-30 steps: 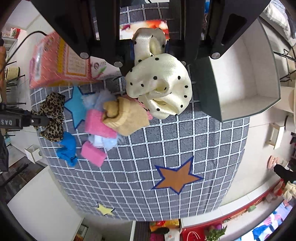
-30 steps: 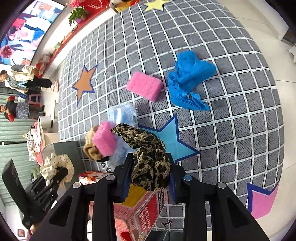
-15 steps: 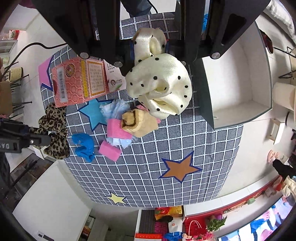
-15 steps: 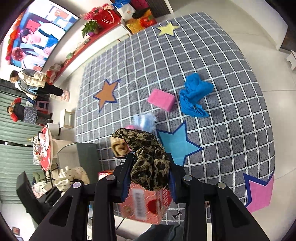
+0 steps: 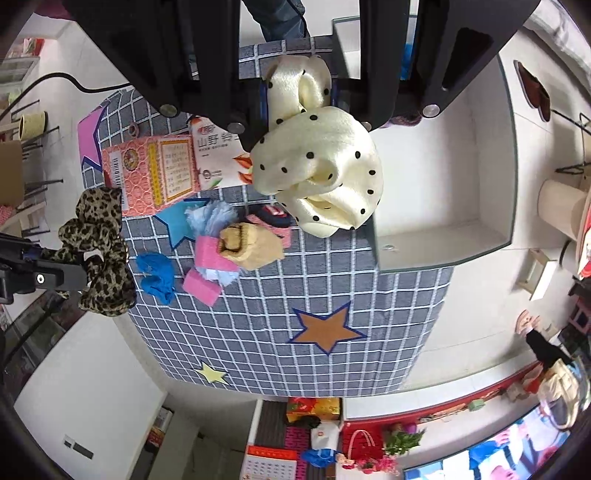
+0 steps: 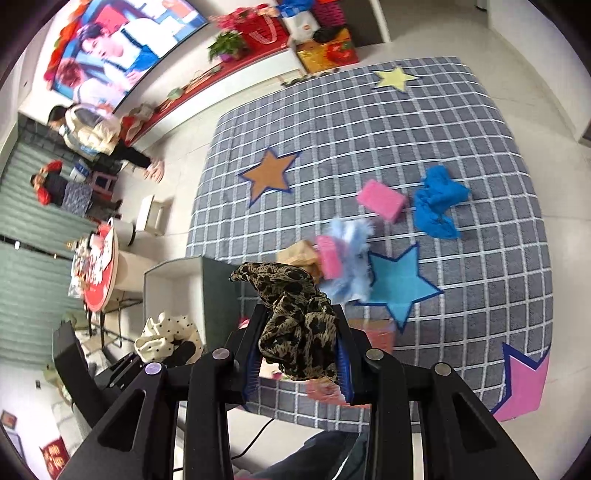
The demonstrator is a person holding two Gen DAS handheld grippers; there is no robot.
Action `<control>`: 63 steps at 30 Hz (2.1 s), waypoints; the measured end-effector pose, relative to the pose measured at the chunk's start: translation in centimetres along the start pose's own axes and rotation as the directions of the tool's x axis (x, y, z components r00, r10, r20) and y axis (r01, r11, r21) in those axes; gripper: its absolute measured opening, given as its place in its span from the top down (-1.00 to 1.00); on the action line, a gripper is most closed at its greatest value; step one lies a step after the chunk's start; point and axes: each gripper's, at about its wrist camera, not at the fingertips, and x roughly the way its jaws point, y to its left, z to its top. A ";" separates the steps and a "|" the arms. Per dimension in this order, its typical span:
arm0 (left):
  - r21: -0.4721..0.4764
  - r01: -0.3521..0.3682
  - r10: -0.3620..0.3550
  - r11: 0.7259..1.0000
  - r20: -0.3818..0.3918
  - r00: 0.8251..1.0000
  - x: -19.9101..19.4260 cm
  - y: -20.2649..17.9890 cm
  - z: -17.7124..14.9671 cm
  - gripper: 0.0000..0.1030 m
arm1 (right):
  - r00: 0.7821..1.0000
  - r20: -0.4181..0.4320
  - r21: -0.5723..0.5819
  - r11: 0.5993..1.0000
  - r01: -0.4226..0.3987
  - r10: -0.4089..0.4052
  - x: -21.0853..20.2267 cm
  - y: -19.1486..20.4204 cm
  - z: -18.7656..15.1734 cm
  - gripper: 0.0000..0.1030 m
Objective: Organize soft objects
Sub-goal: 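Carry the cream scrunchie with the left tool while the right tool carries the leopard scrunchie to the box, then open the left tool over the box while the right tool releases the leopard scrunchie inside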
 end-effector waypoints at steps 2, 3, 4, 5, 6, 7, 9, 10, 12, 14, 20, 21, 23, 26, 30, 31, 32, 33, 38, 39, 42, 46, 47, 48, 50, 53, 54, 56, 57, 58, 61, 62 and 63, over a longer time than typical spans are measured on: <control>-0.018 -0.007 0.007 1.000 0.005 1.000 -0.4 0.9 -0.3 0.51 | 1.000 -0.012 -0.028 1.000 -0.012 0.011 0.6 1.6 -0.2 0.32; -0.029 -0.012 0.013 1.000 0.008 1.000 -0.6 1.4 -0.5 0.51 | 1.000 -0.017 -0.036 0.999 -0.017 0.016 0.7 2.0 -0.4 0.32; -0.041 -0.018 0.018 0.999 0.011 1.000 -0.8 2.0 -0.7 0.51 | 1.000 -0.022 -0.048 0.999 -0.022 0.021 1.0 2.7 -0.5 0.32; -0.052 -0.022 0.023 0.998 0.013 1.000 -0.9 2.5 -0.9 0.51 | 0.999 -0.028 -0.062 0.998 -0.029 0.027 1.2 3.5 -0.6 0.32; -0.065 -0.026 0.028 0.998 0.015 1.000 -1.2 3.0 -1.2 0.52 | 0.999 -0.034 -0.075 0.997 -0.035 0.033 1.4 4.2 -0.7 0.32; -0.077 -0.032 0.033 0.997 0.017 0.999 -1.4 3.5 -1.4 0.51 | 0.998 -0.040 -0.088 0.995 -0.041 0.038 1.6 4.9 -0.8 0.32; -0.101 -0.041 0.043 0.994 0.021 0.999 -1.7 4.5 -1.9 0.51 | 0.997 -0.053 -0.116 0.992 -0.054 0.048 2.2 6.5 -0.9 0.32; -0.112 -0.046 0.048 0.993 0.023 0.999 -1.9 5.0 -2.2 0.51 | 0.997 -0.059 -0.129 0.990 -0.061 0.053 2.4 7.2 -1.1 0.32; -0.138 -0.054 0.058 0.989 0.023 0.998 -2.2 6.1 -2.7 0.51 | 0.995 -0.073 -0.155 0.985 -0.074 0.063 3.0 8.8 -1.3 0.32; -0.161 -0.062 0.067 0.985 0.023 0.998 -2.4 7.0 -3.2 0.51 | 0.993 -0.090 -0.186 0.979 -0.088 0.072 3.7 10.5 -1.5 0.32; -0.228 -0.088 0.096 0.970 0.023 0.995 -3.0 10.0 -4.5 0.52 | 0.987 -0.135 -0.261 0.958 -0.118 0.085 5.6 14.5 -1.8 0.32; -0.242 -0.092 0.101 0.966 0.023 0.995 -3.1 10.7 -4.8 0.51 | 0.986 -0.142 -0.272 0.954 -0.123 0.087 5.9 15.1 -1.8 0.32; -0.261 -0.100 0.109 0.960 0.020 0.994 -3.2 11.5 -5.1 0.51 | 0.984 -0.157 -0.297 0.946 -0.131 0.087 6.6 16.4 -2.0 0.32; -0.292 -0.111 0.120 0.950 0.012 0.993 -3.2 12.9 -5.8 0.52 | 0.980 -0.178 -0.325 0.935 -0.142 0.087 7.6 18.0 -2.3 0.32; -0.316 -0.122 0.129 0.941 0.002 0.992 -3.1 14.0 -6.4 0.52 | 0.974 -0.209 -0.349 0.923 -0.160 0.090 8.8 19.8 -2.7 0.32; -0.321 -0.123 0.130 0.939 -0.001 0.992 -3.0 14.2 -6.6 0.52 | 0.972 -0.216 -0.354 0.921 -0.164 0.090 9.1 20.2 -2.8 0.32; -0.325 -0.125 0.131 0.937 -0.004 0.991 -3.0 14.4 -6.7 0.52 | 0.971 -0.224 -0.362 0.917 -0.167 0.088 9.5 20.7 -2.9 0.32; -0.331 -0.127 0.132 0.935 -0.009 0.991 -2.9 14.6 -6.8 0.52 | 0.969 -0.229 -0.367 0.915 -0.169 0.087 9.8 21.0 -3.0 0.32; -0.344 -0.136 0.138 0.929 -0.021 0.990 -2.5 15.3 -7.1 0.52 | 0.965 -0.249 -0.383 0.907 -0.173 0.079 11.0 22.3 -3.1 0.32; -0.346 -0.138 0.139 0.928 -0.023 0.990 -2.3 15.5 -7.2 0.52 | 0.965 -0.252 -0.384 0.907 -0.174 0.079 11.3 22.5 -3.1 0.32; -0.349 -0.141 0.140 0.926 -0.028 0.990 -2.1 15.8 -7.2 0.52 | 0.964 -0.256 -0.387 0.905 -0.177 0.079 11.7 22.9 -3.1 0.32; -0.345 -0.147 0.141 0.927 -0.042 0.989 -1.6 15.8 -7.2 0.52 | 0.961 -0.267 -0.384 0.906 -0.177 0.074 12.4 23.2 -3.2 0.32; -0.345 -0.148 0.141 0.927 -0.045 0.989 -1.5 15.9 -7.3 0.52 | 0.960 -0.271 -0.380 0.908 -0.177 0.074 12.6 23.2 -3.2 0.32; -0.346 -0.149 0.141 0.926 -0.047 0.989 -1.4 15.9 -7.3 0.52 | 0.959 -0.273 -0.379 0.908 -0.177 0.074 12.6 23.3 -3.2 0.31; -0.346 -0.150 0.141 0.926 -0.052 0.989 -1.2 16.0 -7.3 0.52 | 0.958 -0.276 -0.377 0.909 -0.177 0.072 12.9 23.3 -3.2 0.31; -0.344 -0.153 0.141 0.926 -0.058 0.988 -0.9 16.1 -7.2 0.52 | 0.958 -0.278 -0.376 0.910 -0.174 0.068 13.1 23.4 -3.1 0.31; -0.343 -0.153 0.142 0.927 -0.059 0.988 -0.8 16.2 -7.2 0.52 | 0.958 -0.279 -0.376 0.910 -0.173 0.067 13.2 23.3 -3.1 0.31; -0.344 -0.155 0.142 0.926 -0.062 0.988 -0.7 16.2 -7.2 0.52 | 0.958 -0.281 -0.378 0.910 -0.171 0.064 13.3 23.3 -3.1 0.31; -0.344 -0.154 0.141 0.926 -0.063 0.988 -0.7 16.2 -7.2 0.52 | 0.958 -0.280 -0.380 0.909 -0.169 0.061 13.4 23.3 -3.1 0.31; -0.344 -0.155 0.141 0.926 -0.064 0.988 -0.6 16.2 -7.1 0.52 | 0.958 -0.281 -0.382 0.909 -0.167 0.058 13.4 23.4 -3.1 0.31; -0.342 -0.156 0.142 0.927 -0.066 0.988 -0.5 16.1 -7.0 0.52 | 0.960 -0.277 -0.393 0.906 -0.158 0.047 13.5 23.5 -3.3 0.31; -0.341 -0.156 0.141 0.927 -0.067 0.988 -0.5 16.1 -7.1 0.52 | 0.961 -0.275 -0.400 0.904 -0.154 0.042 13.6 23.6 -3.3 0.31; -0.341 -0.156 0.141 0.927 -0.068 0.988 -0.5 16.1 -7.1 0.52 | 0.961 -0.273 -0.404 0.902 -0.151 0.039 13.6 23.7 -3.4 0.31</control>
